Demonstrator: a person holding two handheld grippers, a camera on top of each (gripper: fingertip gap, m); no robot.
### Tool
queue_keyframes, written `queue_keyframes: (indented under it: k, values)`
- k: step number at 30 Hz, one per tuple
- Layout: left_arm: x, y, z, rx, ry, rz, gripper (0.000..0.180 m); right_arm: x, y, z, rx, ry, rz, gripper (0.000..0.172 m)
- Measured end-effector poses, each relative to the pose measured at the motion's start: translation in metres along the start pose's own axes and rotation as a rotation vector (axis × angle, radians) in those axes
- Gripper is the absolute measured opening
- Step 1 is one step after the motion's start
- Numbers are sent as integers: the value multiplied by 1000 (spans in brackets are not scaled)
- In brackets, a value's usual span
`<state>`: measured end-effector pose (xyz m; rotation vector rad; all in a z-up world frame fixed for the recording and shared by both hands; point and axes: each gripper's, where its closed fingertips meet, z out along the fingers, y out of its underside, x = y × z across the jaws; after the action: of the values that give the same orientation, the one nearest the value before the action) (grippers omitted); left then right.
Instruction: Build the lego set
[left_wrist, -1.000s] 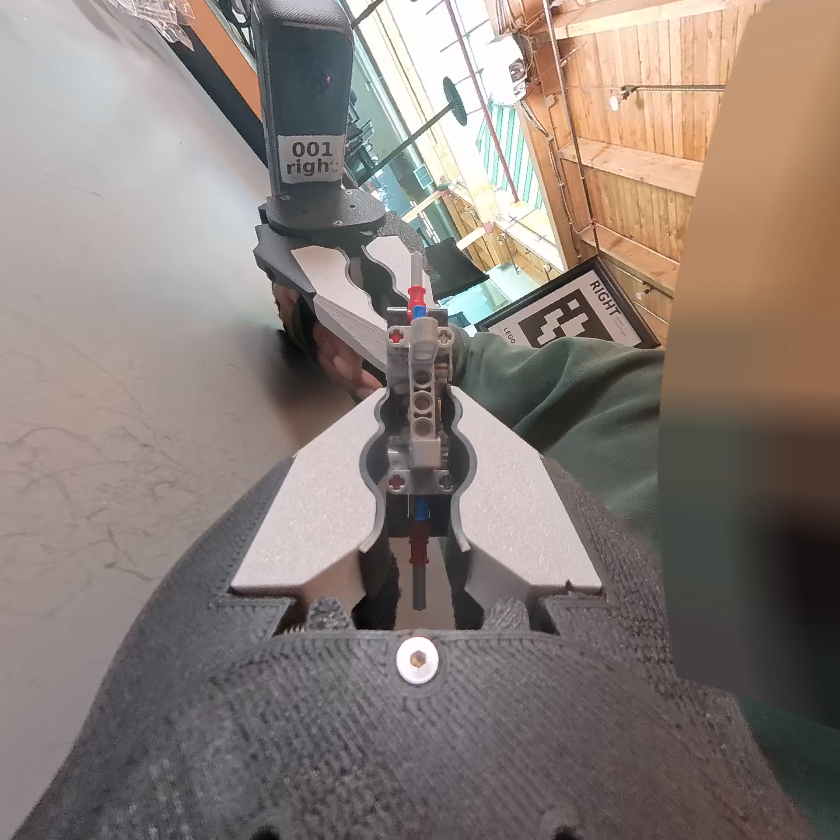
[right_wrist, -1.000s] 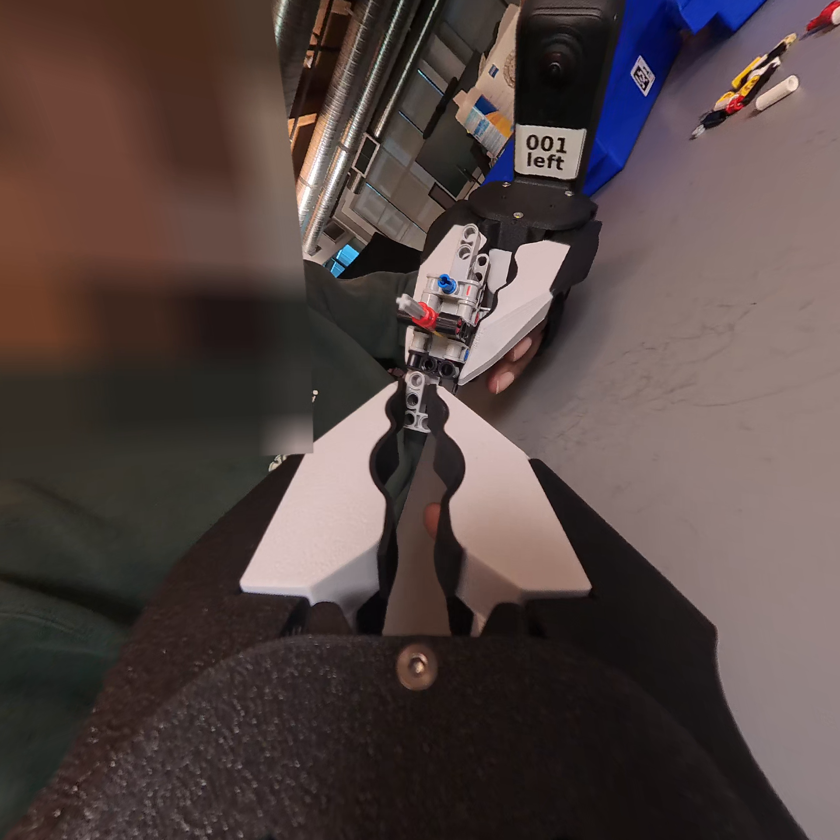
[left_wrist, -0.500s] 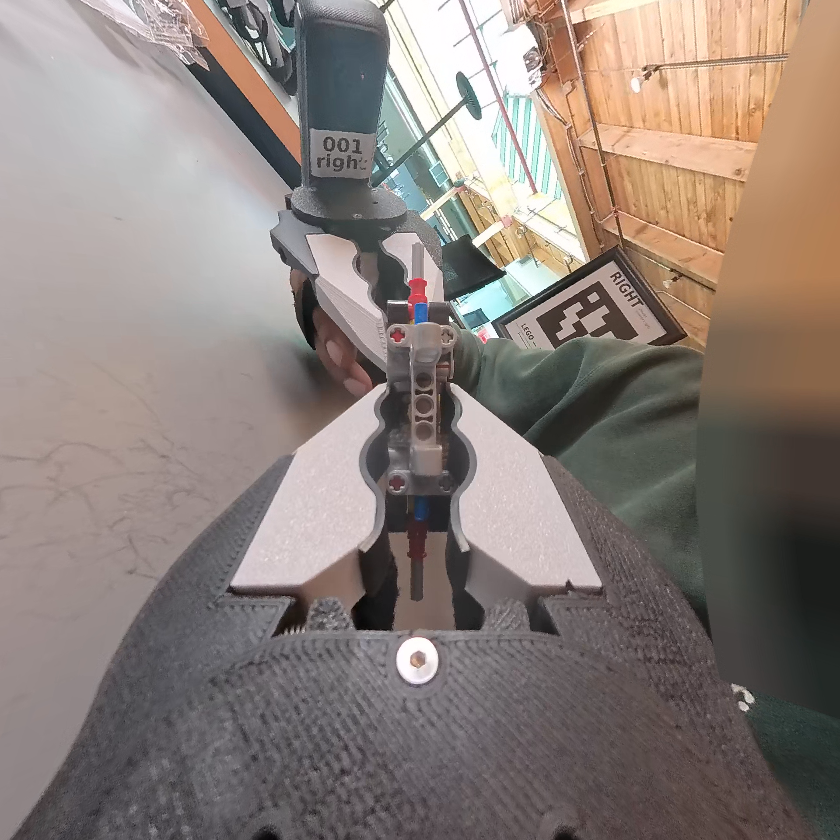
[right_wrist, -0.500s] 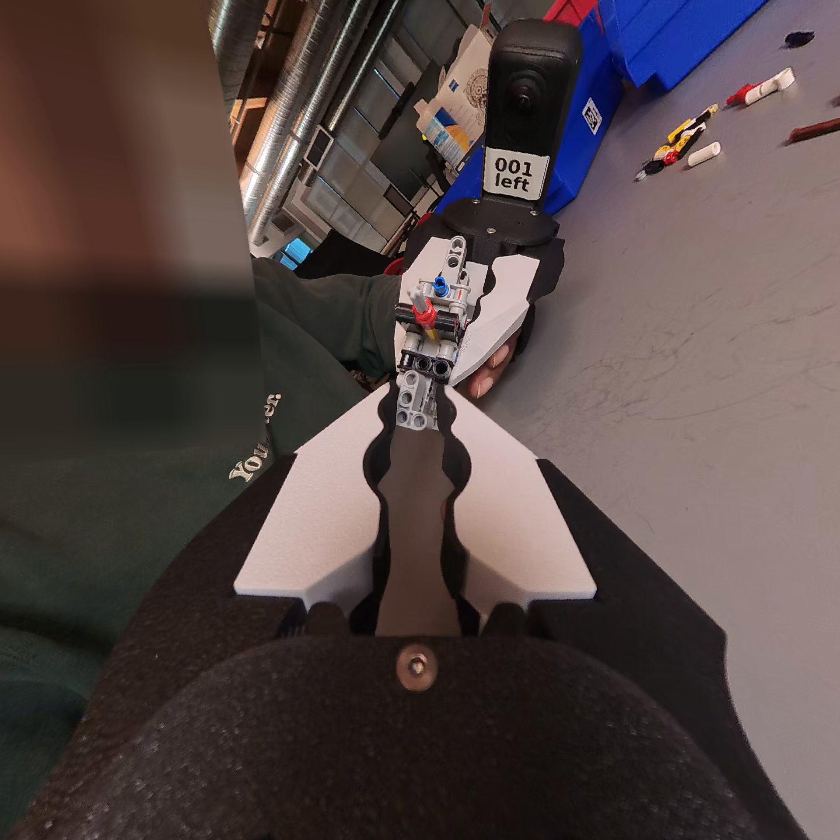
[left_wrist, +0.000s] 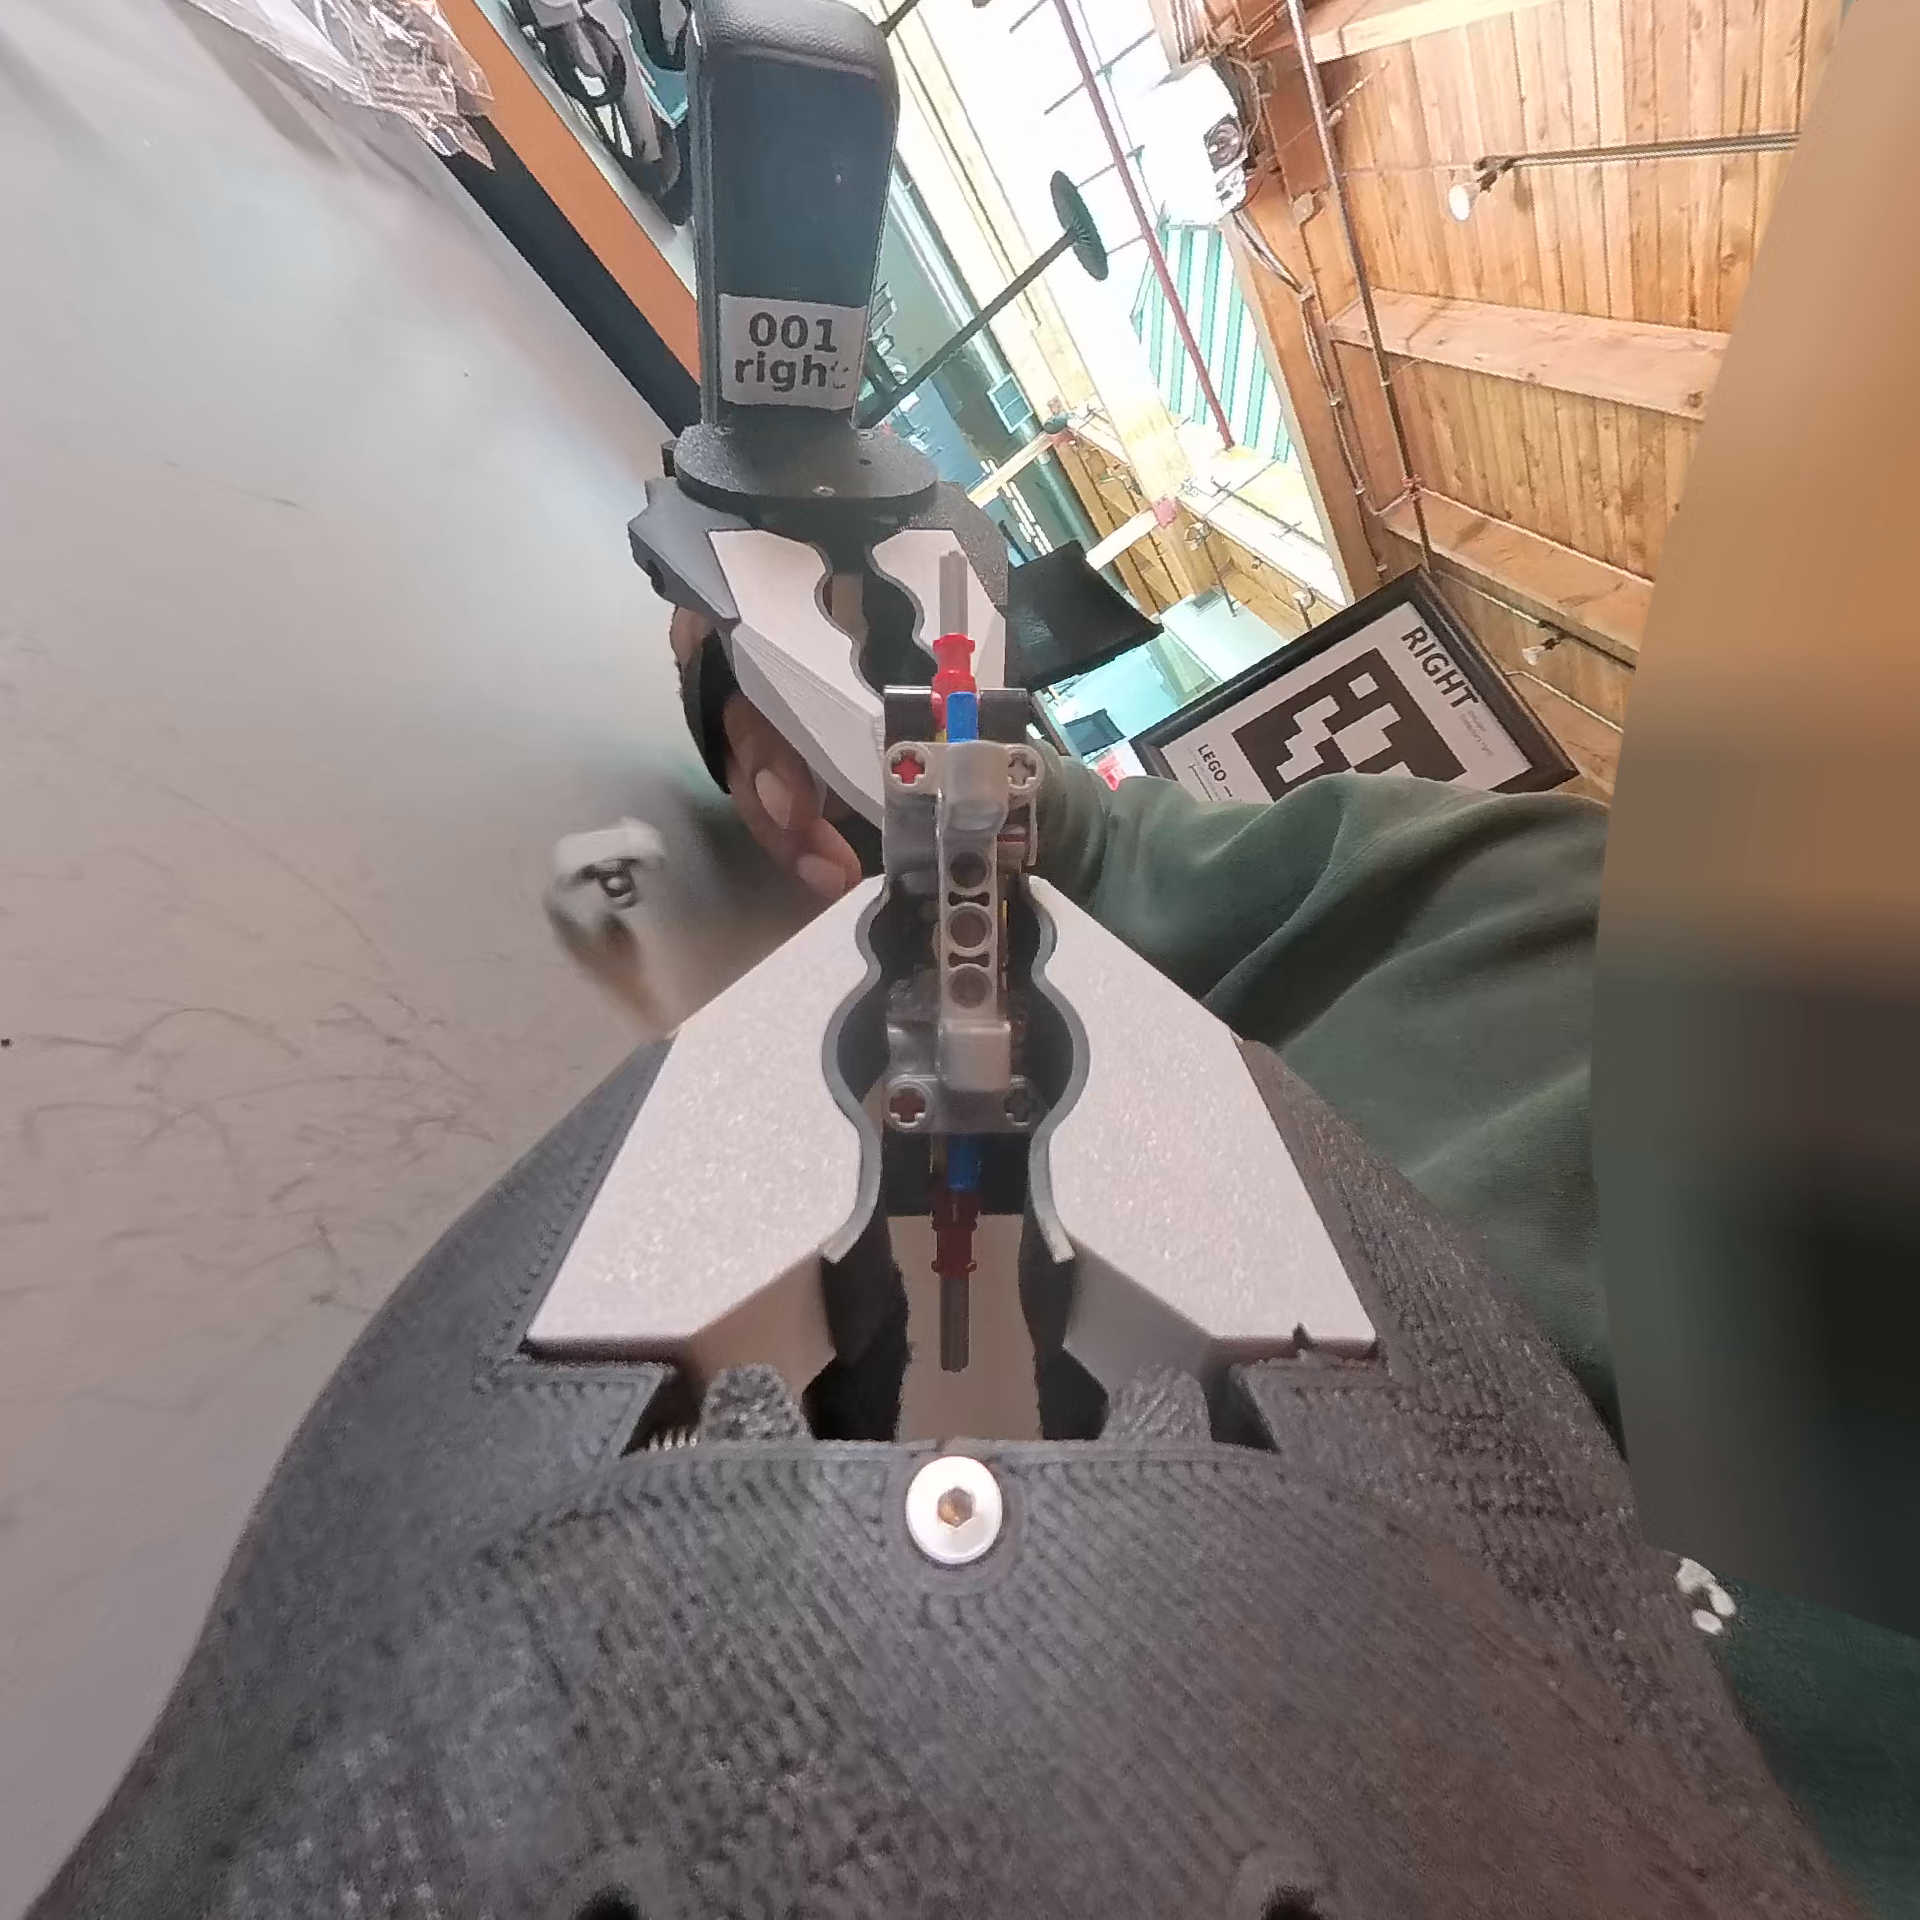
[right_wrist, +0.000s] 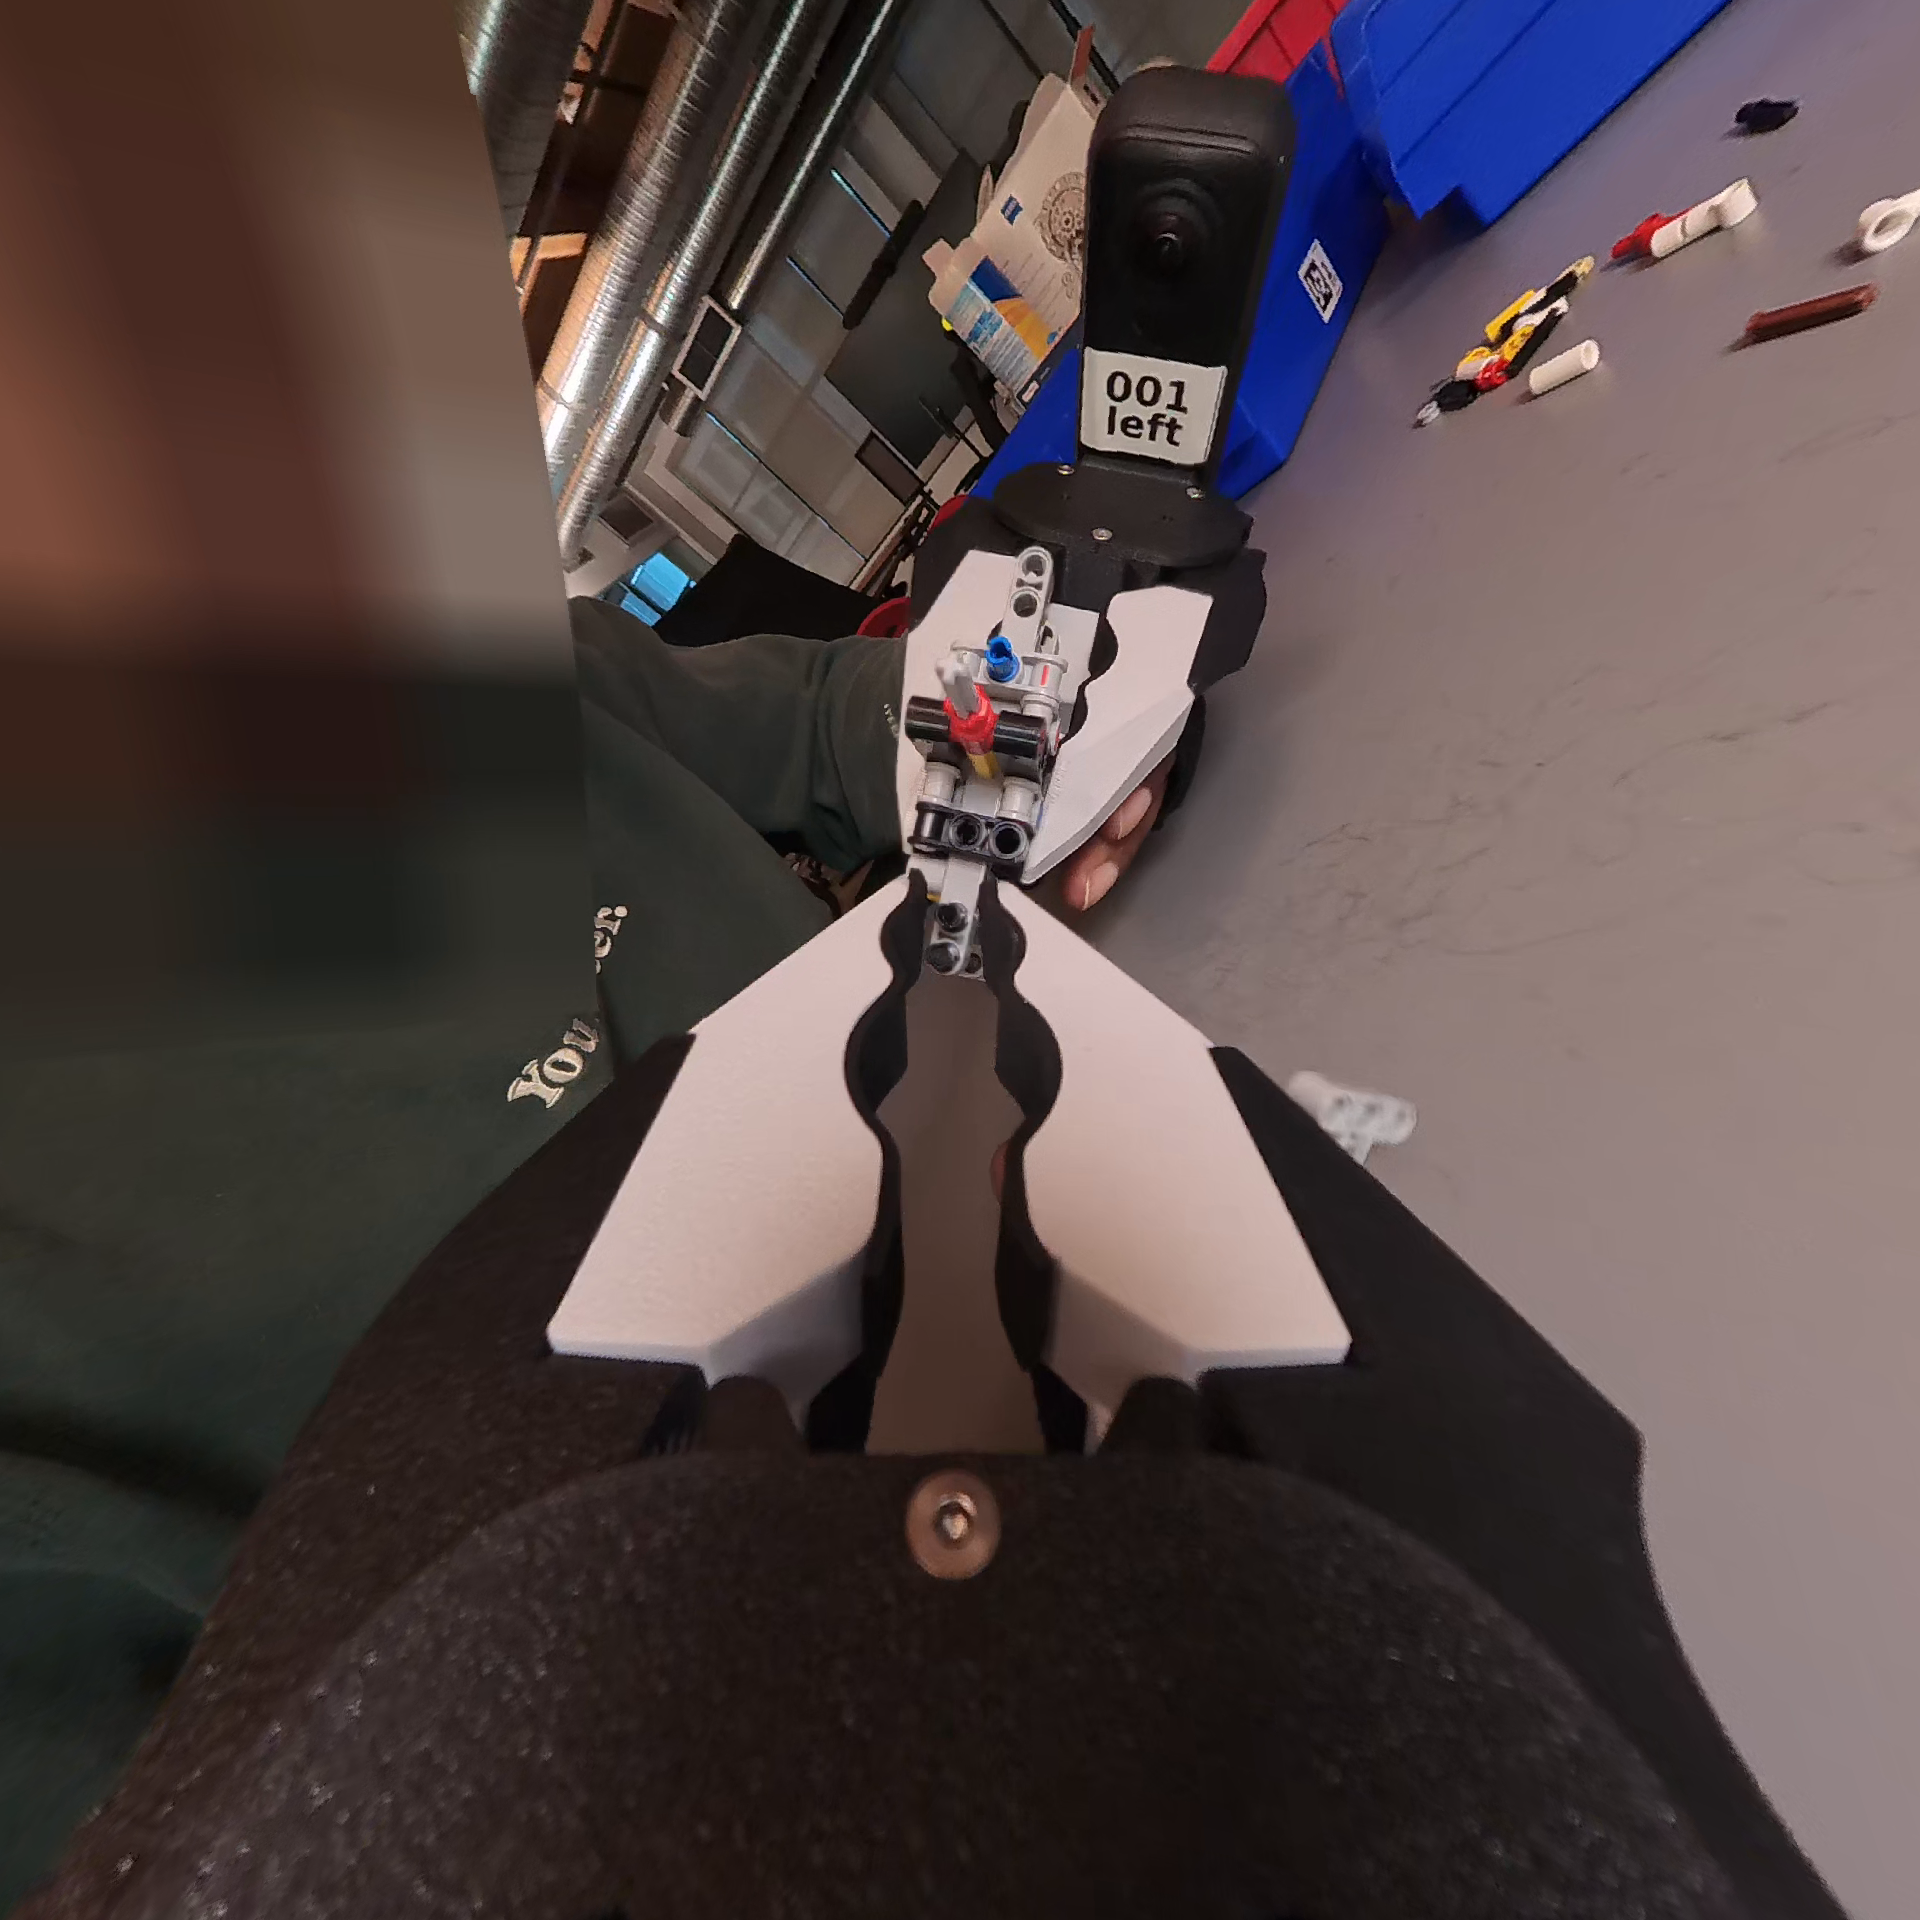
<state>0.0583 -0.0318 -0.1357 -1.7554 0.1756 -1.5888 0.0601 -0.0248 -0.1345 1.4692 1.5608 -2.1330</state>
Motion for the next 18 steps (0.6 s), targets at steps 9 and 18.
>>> queue_keyframes:
  k: [9, 18]
  values:
    - [-10, -22, -18, 61, -150, 291, 19, 16, -25, -30, 8, 336, -272, 15]
    - [26, -38, -19, 232, -49, 534, 19, -10, -36, 15, 44, 378, -575, 8]
